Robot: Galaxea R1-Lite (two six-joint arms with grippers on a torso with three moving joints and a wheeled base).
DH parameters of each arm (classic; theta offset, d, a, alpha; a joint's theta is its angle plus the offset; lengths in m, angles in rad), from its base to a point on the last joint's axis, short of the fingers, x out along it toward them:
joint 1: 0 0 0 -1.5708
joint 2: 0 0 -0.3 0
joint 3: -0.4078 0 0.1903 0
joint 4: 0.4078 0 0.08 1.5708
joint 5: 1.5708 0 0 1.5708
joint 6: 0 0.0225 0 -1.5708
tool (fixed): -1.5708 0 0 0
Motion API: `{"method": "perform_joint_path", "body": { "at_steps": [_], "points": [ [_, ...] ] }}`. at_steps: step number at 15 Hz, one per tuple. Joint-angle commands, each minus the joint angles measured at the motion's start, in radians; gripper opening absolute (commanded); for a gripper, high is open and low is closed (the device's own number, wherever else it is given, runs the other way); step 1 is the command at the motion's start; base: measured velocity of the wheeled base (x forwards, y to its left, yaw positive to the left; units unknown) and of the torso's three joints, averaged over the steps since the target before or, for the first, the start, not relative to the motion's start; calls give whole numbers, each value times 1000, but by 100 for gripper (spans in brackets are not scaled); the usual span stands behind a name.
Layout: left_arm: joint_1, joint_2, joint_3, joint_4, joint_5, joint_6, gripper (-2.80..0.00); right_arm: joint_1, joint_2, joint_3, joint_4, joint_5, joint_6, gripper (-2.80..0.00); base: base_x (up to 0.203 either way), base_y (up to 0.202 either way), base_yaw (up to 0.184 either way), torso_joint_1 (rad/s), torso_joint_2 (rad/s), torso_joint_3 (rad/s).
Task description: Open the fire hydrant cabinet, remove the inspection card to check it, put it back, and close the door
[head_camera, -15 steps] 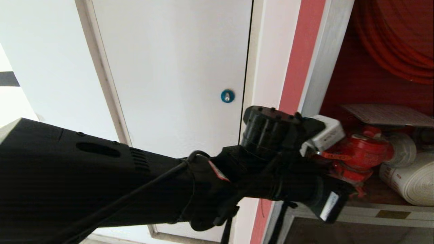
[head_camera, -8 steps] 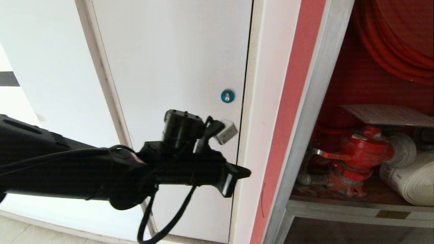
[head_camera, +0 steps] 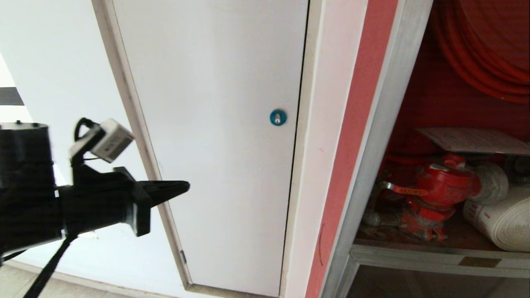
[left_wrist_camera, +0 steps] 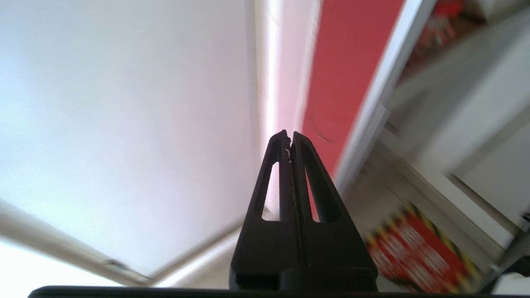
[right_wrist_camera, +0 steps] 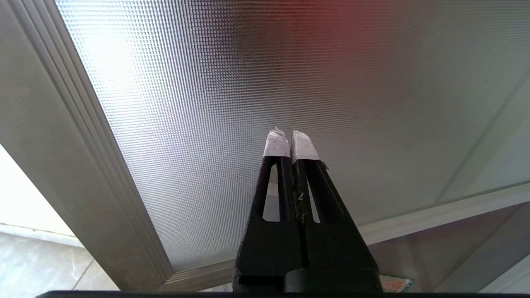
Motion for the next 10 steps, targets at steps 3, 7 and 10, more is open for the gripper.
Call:
{"method": "perform_joint_path", "body": {
  "at_steps": [3, 7, 10],
  "points": [
    [80, -424, 157, 20, 87, 35, -280, 1, -2, 0, 0, 0, 0, -280, 0, 0, 0, 0, 0, 0],
    [103, -684, 231, 48, 351, 90, -280, 1, -2, 0, 0, 0, 0, -280, 0, 0, 0, 0, 0, 0],
    [225, -763, 231, 60, 425, 107, -280, 0, -2, 0, 0, 0, 0, -280, 0, 0, 0, 0, 0, 0]
  ]
}}
